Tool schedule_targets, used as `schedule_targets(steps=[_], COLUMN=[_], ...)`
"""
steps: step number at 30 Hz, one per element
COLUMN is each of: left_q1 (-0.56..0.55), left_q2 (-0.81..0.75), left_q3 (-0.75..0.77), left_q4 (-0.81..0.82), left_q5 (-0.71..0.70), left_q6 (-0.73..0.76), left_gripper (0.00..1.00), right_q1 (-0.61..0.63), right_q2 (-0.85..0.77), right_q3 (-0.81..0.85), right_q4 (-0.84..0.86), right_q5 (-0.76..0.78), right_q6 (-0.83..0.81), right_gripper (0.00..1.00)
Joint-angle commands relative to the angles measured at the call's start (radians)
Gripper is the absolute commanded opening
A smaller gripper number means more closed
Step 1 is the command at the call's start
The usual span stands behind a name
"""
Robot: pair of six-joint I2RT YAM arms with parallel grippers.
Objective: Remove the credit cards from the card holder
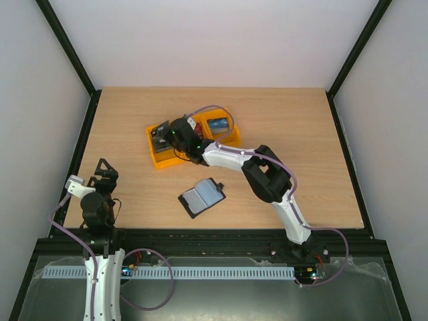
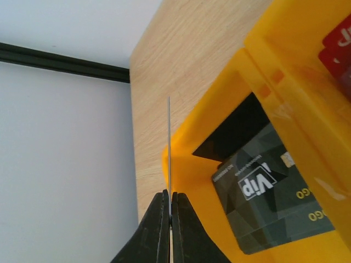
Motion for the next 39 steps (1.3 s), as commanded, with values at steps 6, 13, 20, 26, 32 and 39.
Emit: schedule_targets(steps=[6,13,20,26,32,39], left_q1=[0.01,0.012,0.015,0.016,0.019,0.023], left_q2=[-0.017,-0.017,-0.015,-0.017,-0.014,-0.003], left_q3=[-0.013,-0.017,-0.018,-0.019,-0.024,-0.026], left_q4=[-0.012,-0.012,-0.013,-0.011,-0.005,0.027], left_q5=[-0.028,-0.026,-0.025,-0.021,-0.005,0.056], left_q6=[-0.031,-0.038,-0.044,-0.046,-0.05,-0.028], left_gripper=[0.99,0.99,0.99,0.99,0.99,1.0], right_q1=[0.022,0.025,0.024,0.031,0.032,0.036], right_q2=[0.033,0.108,0.095,0.053,-0.034,-0.228], right_q3=[0.036,0.133,0.149,0.184,0.178,0.128], right_q4=[-0.079,-0.153,-0.175,-0.225,-0.289,-0.352], right_q5=[0.128,0.027,0.046,0.084,0.169,0.1], right_q6=[0.029,0.005,-0.021,-0.099,-0.193,-0.49], right_gripper=[0.02,0.02,0.14,0.38,0.68,0.73])
